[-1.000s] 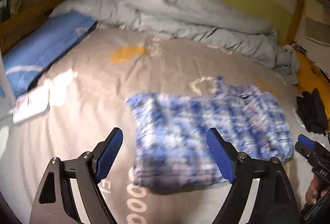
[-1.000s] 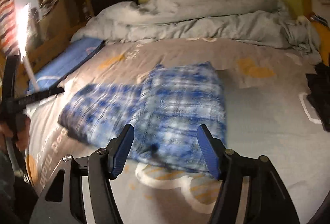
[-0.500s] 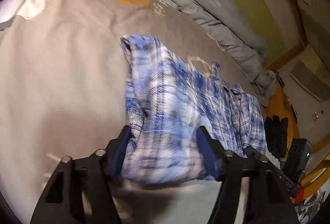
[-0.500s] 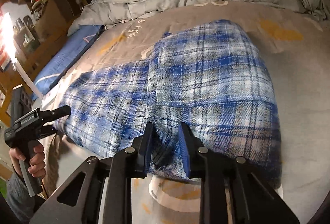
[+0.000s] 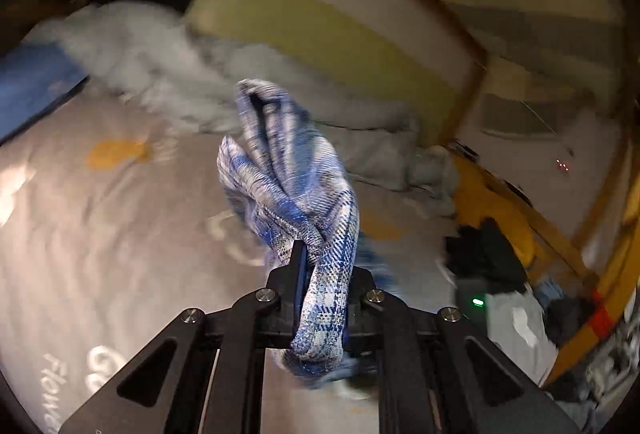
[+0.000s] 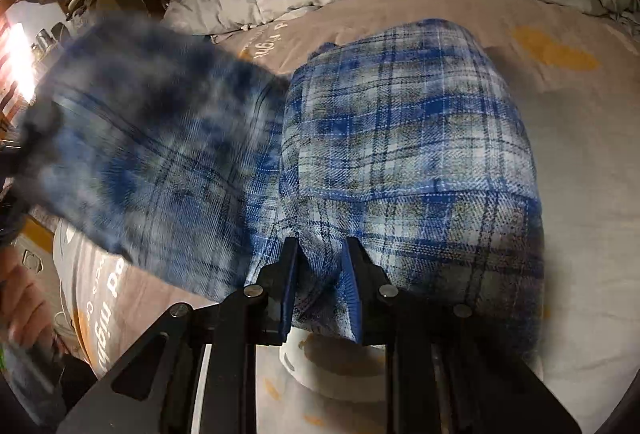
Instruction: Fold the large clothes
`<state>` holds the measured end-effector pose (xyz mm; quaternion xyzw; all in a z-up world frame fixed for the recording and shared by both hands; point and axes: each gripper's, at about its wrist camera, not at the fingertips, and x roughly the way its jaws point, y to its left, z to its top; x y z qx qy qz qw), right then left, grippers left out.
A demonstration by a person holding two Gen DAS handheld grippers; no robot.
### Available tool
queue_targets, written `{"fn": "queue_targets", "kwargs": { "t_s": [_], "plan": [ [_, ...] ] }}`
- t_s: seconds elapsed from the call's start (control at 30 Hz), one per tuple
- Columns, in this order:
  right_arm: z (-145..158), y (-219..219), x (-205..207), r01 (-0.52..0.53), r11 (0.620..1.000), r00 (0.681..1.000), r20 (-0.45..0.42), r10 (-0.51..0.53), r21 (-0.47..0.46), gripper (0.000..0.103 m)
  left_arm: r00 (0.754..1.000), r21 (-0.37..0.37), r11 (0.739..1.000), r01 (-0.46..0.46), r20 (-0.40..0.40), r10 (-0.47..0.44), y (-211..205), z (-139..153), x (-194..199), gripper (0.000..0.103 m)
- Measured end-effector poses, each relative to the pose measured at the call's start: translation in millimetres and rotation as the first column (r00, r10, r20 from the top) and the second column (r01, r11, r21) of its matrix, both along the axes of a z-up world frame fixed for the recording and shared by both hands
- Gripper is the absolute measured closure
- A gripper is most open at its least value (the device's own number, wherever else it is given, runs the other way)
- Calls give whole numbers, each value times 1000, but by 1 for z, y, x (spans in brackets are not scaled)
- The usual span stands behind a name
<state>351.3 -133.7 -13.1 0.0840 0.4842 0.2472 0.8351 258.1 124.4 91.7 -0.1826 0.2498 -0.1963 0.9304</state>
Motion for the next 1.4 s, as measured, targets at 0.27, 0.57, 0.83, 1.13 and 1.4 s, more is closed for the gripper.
{"fn": "queue_targets", "kwargs": {
  "t_s": [0.27, 0.57, 0.83, 1.13, 1.4],
  "plan": [
    [77, -90, -31, 114, 993, 983, 145, -115, 11, 81, 990, 21, 990, 142, -8, -142, -110, -2, 23, 89],
    [77, -182, -19, 311, 950, 937, 167, -308, 8, 69, 968, 154, 963, 221, -158, -197, -203, -63, 50, 89],
    [66, -166, -6, 251, 967, 955, 172, -240, -47, 69, 968, 174, 952, 251, -70, -242, -193, -58, 16, 2],
    [94, -138, -11, 155, 988, 949, 274, -156, 26, 69, 997, 274, 962, -1, -74, 22, -120, -58, 19, 4],
    [73, -71, 47, 100, 994, 976, 199, -90, -40, 40, 948, 152, 987, 46, -318, 5, -105, -123, 45, 5]
  ]
}}
